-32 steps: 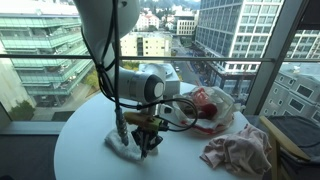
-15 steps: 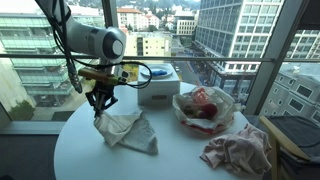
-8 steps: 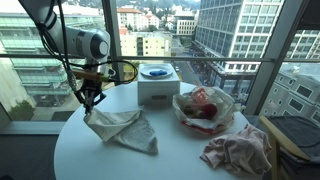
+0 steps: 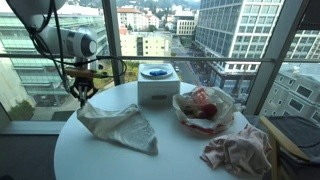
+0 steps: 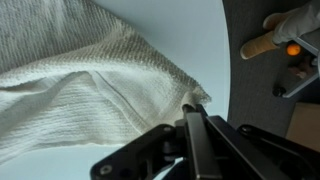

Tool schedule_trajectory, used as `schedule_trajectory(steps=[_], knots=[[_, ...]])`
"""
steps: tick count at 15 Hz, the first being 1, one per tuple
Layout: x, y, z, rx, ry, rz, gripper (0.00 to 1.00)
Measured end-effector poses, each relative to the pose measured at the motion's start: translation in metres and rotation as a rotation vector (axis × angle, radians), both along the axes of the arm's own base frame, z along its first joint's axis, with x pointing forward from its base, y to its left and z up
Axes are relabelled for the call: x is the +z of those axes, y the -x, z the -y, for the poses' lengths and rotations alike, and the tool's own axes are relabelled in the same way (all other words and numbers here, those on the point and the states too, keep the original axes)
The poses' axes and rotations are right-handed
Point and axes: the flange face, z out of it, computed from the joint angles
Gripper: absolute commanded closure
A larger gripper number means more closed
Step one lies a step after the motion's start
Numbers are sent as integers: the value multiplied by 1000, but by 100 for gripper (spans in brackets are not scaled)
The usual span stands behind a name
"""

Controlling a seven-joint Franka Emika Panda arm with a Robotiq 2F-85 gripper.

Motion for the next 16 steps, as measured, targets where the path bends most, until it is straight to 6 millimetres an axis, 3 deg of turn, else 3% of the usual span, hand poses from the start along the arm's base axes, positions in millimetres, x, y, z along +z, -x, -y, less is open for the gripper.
schedule_trajectory(steps=[2,3,5,10,13,16], knots=[[-2,-3,-11,35,-39,44,99],[-3,-5,-14,50,-52,65,72],[-7,-9,-17,66,-70,94,64],[-11,-18,-15,65,-94,134,26],[-8,-38,1,14,-76,214,4],[-7,-62,32,-130,-31,278,0]])
